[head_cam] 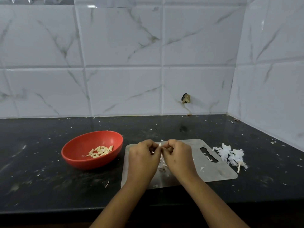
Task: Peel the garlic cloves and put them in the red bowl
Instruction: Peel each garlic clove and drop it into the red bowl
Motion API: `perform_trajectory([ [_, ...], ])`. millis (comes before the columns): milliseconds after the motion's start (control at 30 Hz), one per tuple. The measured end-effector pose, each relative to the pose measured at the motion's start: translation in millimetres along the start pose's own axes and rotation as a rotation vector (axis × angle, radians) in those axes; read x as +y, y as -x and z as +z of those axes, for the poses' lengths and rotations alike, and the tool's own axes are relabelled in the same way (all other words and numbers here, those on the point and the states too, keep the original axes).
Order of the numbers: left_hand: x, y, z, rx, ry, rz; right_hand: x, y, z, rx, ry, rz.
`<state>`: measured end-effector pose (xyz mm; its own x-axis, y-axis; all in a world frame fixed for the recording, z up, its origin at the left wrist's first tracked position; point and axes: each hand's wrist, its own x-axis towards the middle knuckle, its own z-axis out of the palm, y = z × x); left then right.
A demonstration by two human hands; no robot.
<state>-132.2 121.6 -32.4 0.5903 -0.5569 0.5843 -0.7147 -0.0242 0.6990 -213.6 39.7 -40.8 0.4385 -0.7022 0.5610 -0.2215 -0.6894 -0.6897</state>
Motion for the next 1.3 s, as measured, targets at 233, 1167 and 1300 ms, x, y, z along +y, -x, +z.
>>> perform_trajectory([
  [233, -12.8, -3.7, -5.6, -0.124, 0.213, -0.184, 3.5, -8.3, -13.3, -0.098, -0.151, 0.099],
  [1167, -4.0, 5.9, -1.0, 0.113, 0.032, 0.062, -5.4, 13.0, 7.5, 0.321, 0.441, -0.371],
  [1300, -1.6, 6.9, -0.3, 0.115, 0.052, 0.008, -8.9, 11.3, 6.9, 0.103, 0.093, -0.001],
])
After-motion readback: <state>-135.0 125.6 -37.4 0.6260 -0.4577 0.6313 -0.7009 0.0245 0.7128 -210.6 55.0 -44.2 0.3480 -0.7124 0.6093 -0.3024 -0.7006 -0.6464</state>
